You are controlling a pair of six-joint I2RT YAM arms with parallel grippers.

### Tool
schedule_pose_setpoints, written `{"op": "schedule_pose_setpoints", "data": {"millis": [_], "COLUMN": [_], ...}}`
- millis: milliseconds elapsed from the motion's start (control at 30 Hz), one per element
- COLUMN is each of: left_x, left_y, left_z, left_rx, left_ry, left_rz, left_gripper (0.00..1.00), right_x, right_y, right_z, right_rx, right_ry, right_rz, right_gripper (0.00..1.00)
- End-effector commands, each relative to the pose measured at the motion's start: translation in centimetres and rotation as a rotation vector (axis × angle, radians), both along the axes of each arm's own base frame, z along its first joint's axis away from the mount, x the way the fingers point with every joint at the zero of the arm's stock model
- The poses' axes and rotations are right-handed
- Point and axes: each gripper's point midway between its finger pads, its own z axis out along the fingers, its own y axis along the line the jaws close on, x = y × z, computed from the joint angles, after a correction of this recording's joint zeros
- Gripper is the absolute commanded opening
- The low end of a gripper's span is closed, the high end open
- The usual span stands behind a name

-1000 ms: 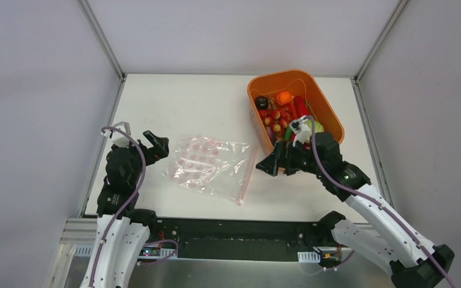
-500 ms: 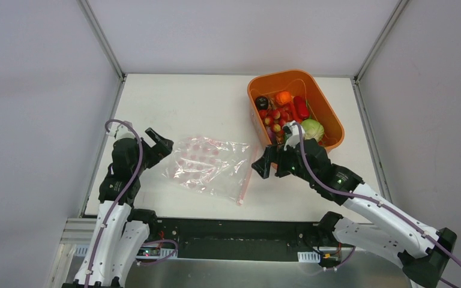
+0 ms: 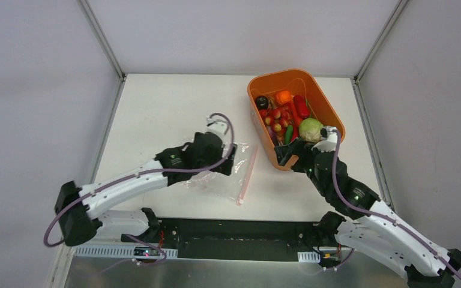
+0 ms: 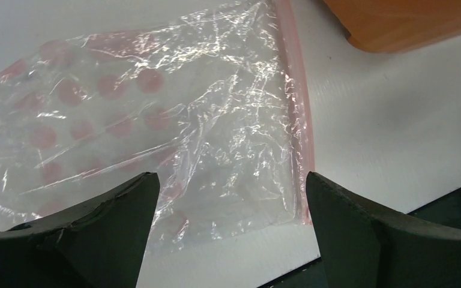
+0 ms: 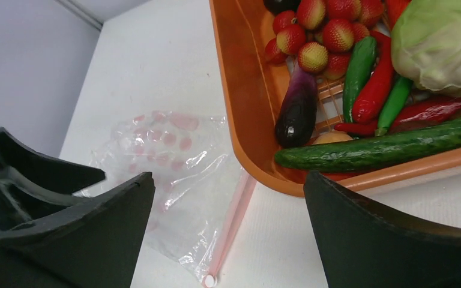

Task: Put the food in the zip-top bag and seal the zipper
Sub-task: Pick up the zipper food storage bag at the center of the board.

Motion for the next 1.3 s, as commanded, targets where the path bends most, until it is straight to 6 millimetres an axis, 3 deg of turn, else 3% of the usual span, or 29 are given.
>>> {"op": "schedule_pose_setpoints", "data": {"millis": [0, 100, 233, 400, 700, 1267], "left_x": [0.0, -0.5, -0.9, -1.3, -1.1, -0.4], "left_y": [-3.1, -6.2, -8.8, -10.6, -11.0, -10.4], "left_z": [-0.7, -1.5, -3.0, -4.7, -8.4, -11.3], "left_rx": [0.250, 0.355, 0.468, 0.472, 0.467, 0.469], "left_ry": [-0.083, -0.107, -0.112, -0.084, -0.055, -0.077], "left_rz": [-0.060, -0.090, -0.112, -0.131, -0.059, 0.037], "left_gripper": [0.94, 0.94, 0.93, 0.86, 0.77, 0.60], "right_x": [0.3, 0.0, -0.4, -0.6, -0.6, -0.5], "right_y": [-2.3, -3.8, -5.8, -7.9, -9.2, -9.7], "right_z": [2.0, 2.6, 2.9, 2.7, 2.3, 1.8], "right_rx": [0.112, 0.158, 0.183, 0.171, 0.160, 0.152], "right_ry": [-0.070, -0.101, -0.138, -0.151, -0.160, -0.162], "right_rz": [-0.125, -0.175, -0.240, -0.325, -0.383, -0.412], "right_gripper": [0.98, 0.98, 0.98, 0.98, 0.98, 0.98]}}
